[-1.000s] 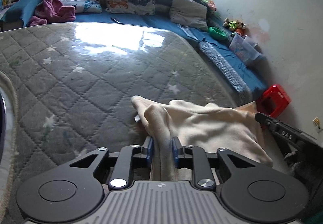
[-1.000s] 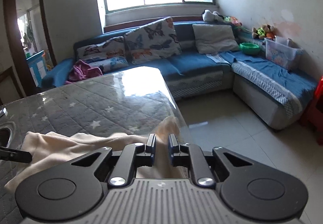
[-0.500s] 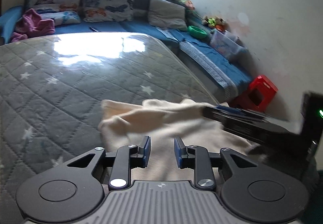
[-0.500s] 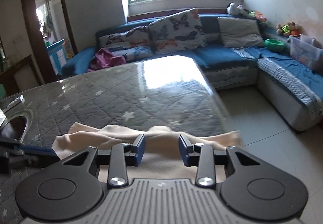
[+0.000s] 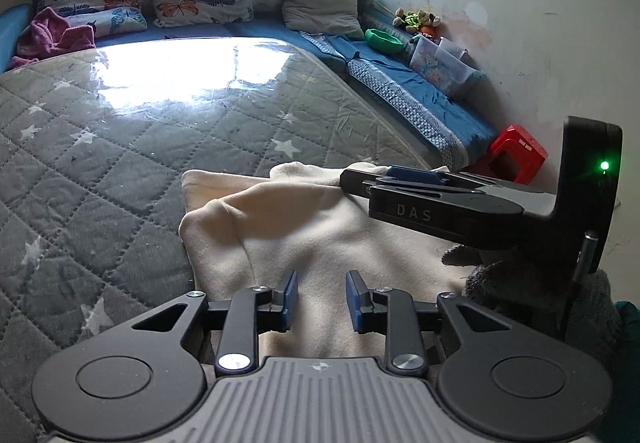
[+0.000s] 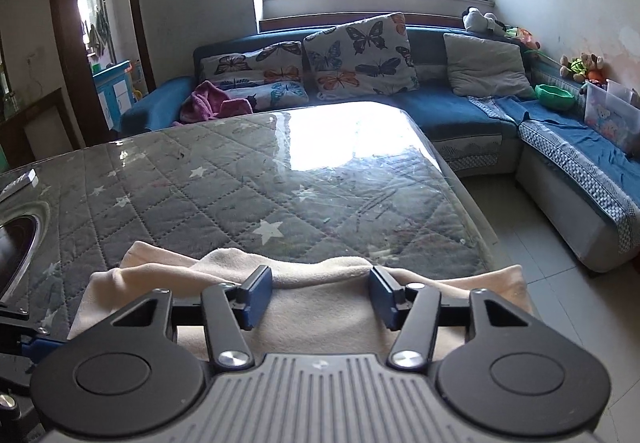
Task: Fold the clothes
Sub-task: 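Lower the sweatshirt onto the table and open both grippers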
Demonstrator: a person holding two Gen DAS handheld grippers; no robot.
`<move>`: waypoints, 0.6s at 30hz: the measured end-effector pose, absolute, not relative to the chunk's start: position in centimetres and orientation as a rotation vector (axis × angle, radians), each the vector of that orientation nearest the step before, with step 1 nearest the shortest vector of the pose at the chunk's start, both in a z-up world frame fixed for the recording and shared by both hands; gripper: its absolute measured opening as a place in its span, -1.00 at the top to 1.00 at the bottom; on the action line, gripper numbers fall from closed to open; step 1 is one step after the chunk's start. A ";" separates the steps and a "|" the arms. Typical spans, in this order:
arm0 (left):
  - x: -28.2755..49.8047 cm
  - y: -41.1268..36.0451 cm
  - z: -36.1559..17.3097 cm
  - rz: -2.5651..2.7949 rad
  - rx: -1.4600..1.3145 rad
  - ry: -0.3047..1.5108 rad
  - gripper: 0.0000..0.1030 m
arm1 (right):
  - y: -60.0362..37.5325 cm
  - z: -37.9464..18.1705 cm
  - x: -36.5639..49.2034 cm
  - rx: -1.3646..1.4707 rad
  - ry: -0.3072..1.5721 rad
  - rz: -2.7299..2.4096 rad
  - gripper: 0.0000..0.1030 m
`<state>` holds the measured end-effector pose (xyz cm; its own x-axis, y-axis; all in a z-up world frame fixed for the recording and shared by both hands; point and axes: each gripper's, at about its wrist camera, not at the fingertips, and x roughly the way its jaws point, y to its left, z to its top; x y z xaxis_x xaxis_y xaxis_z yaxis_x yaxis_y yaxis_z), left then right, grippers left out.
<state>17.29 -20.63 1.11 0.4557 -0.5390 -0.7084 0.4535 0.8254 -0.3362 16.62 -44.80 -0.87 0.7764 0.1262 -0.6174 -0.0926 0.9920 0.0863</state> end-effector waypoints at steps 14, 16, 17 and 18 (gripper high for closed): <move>16.5 -20.5 2.1 -0.602 -0.085 0.887 0.16 | -45.1 -0.2 14.7 0.023 0.670 0.092 -0.47; 16.4 -20.5 2.1 -0.600 -0.082 0.886 0.15 | -45.2 -0.1 14.2 0.018 0.668 0.090 -0.51; 16.4 -20.5 2.1 -0.599 -0.078 0.883 0.15 | -45.2 -0.1 14.0 0.016 0.666 0.089 -0.51; 16.3 -20.5 2.1 -0.598 -0.074 0.881 0.14 | -45.3 -0.1 13.7 0.015 0.670 0.091 -0.52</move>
